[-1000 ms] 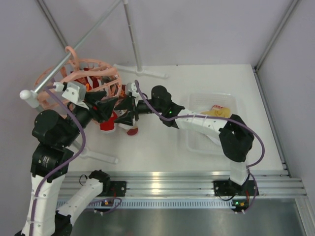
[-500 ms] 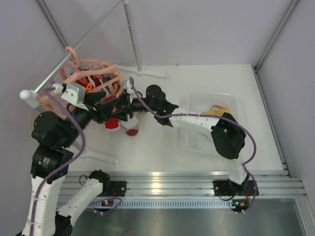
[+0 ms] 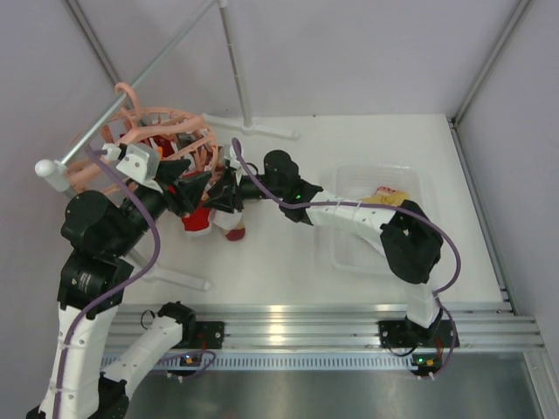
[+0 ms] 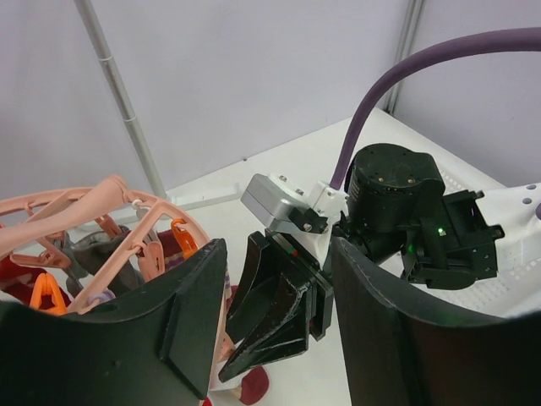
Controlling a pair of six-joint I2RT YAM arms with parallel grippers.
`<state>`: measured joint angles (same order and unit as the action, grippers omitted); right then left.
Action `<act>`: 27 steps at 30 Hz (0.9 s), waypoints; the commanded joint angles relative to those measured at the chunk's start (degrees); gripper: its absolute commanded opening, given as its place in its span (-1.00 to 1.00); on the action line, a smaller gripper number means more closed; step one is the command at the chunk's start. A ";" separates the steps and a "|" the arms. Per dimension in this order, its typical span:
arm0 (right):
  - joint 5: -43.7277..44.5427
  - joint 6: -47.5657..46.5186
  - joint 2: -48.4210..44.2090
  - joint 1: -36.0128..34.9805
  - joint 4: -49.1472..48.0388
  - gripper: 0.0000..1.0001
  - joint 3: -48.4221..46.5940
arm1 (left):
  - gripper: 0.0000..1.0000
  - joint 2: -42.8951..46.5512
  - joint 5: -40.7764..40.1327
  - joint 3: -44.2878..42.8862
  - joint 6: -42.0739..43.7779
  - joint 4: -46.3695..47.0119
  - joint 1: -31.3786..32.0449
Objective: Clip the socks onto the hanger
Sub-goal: Open the clamp at the hanger.
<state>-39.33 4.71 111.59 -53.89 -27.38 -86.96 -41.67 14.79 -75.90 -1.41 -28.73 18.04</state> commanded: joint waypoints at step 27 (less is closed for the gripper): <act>-11.73 -7.52 -8.85 5.02 27.18 -1.00 -8.92 | 0.14 -4.03 22.74 -11.73 69.38 -35.49 -0.20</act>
<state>-46.76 0.82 105.30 -49.30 -8.23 -91.35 -44.64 32.62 -84.84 47.11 -54.19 18.04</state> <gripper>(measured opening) 0.152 0.579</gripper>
